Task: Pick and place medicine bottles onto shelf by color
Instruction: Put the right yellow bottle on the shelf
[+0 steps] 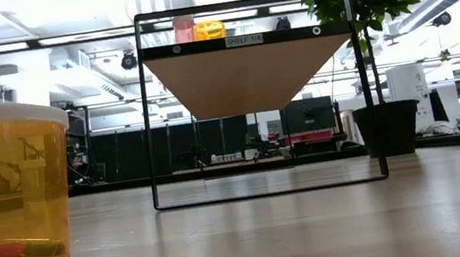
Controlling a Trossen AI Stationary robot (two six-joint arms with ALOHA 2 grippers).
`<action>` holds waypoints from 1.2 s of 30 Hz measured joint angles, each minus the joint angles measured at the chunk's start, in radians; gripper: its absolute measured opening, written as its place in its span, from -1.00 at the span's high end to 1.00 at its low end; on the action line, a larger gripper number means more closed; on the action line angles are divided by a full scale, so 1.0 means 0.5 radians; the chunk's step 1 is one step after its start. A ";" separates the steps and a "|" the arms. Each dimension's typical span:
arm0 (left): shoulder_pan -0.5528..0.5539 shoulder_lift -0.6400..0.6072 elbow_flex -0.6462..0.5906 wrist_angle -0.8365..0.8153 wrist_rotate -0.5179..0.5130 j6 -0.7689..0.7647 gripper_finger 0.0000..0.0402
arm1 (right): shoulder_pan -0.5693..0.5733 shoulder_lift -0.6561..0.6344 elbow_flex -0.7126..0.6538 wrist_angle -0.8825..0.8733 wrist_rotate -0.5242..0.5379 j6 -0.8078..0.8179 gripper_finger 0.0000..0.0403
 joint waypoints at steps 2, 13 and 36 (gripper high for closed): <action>0.000 0.000 0.000 0.000 0.000 0.000 -0.05 | -0.072 0.038 0.134 -0.126 0.086 -0.097 0.45; 0.000 0.005 0.000 0.005 0.000 0.014 -0.05 | -0.586 0.348 0.592 -0.410 0.220 -0.909 0.45; 0.000 -0.009 0.000 -0.001 0.000 0.019 -0.05 | -1.319 1.125 1.336 -0.404 0.002 -1.986 0.45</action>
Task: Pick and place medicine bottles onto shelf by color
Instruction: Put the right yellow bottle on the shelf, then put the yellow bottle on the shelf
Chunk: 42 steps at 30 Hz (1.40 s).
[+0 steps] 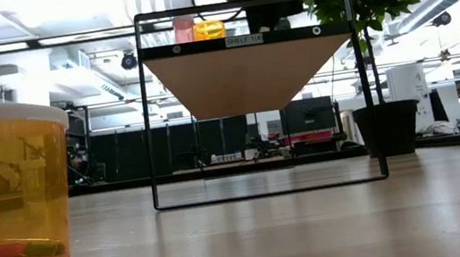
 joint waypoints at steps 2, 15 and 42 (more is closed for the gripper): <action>0.000 -0.003 0.000 0.000 0.001 0.000 -0.05 | 0.001 0.045 0.046 -0.012 0.000 -0.022 0.45; 0.000 -0.006 0.000 0.000 0.001 0.001 -0.05 | 0.001 0.219 0.180 -0.033 0.006 -0.093 0.45; -0.011 -0.004 0.001 -0.131 0.017 -0.209 -0.05 | 0.034 0.078 0.261 0.014 0.031 -0.012 0.19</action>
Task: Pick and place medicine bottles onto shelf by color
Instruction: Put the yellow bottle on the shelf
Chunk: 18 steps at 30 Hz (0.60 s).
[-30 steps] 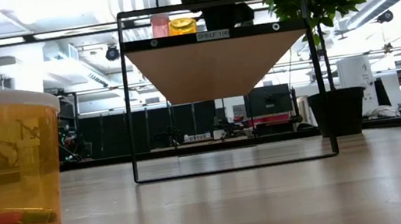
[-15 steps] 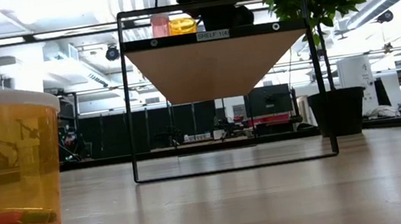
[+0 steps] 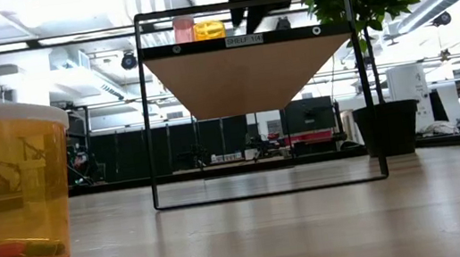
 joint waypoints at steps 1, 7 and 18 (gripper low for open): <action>-0.005 0.000 0.000 -0.053 0.006 -0.057 -0.05 | 0.021 -0.038 -0.004 0.004 0.004 0.004 0.19; -0.082 -0.001 0.000 -0.482 0.074 -0.409 -0.05 | 0.302 -0.271 -0.005 0.097 0.332 -0.003 0.22; -0.148 0.018 -0.002 -0.544 0.099 -0.472 -0.05 | 0.888 -0.461 -0.023 0.355 0.815 -0.288 0.37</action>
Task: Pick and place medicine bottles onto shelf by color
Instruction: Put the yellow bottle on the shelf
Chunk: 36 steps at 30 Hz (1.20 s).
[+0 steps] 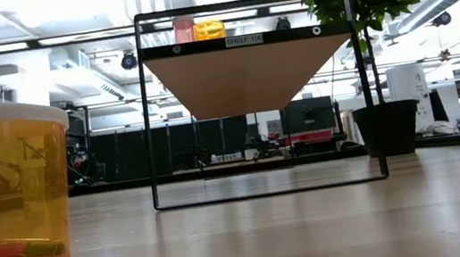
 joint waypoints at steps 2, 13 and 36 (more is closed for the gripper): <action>0.001 0.001 0.000 0.016 0.000 -0.001 -0.05 | 0.079 -0.024 -0.016 0.002 0.077 0.003 0.39; -0.029 0.051 -0.002 0.021 0.014 -0.120 -0.05 | 0.319 -0.258 -0.715 0.673 0.224 -0.179 0.48; -0.215 0.066 -0.816 -0.684 0.248 -1.130 -0.05 | 0.315 -0.966 -2.268 2.442 0.181 -0.286 0.48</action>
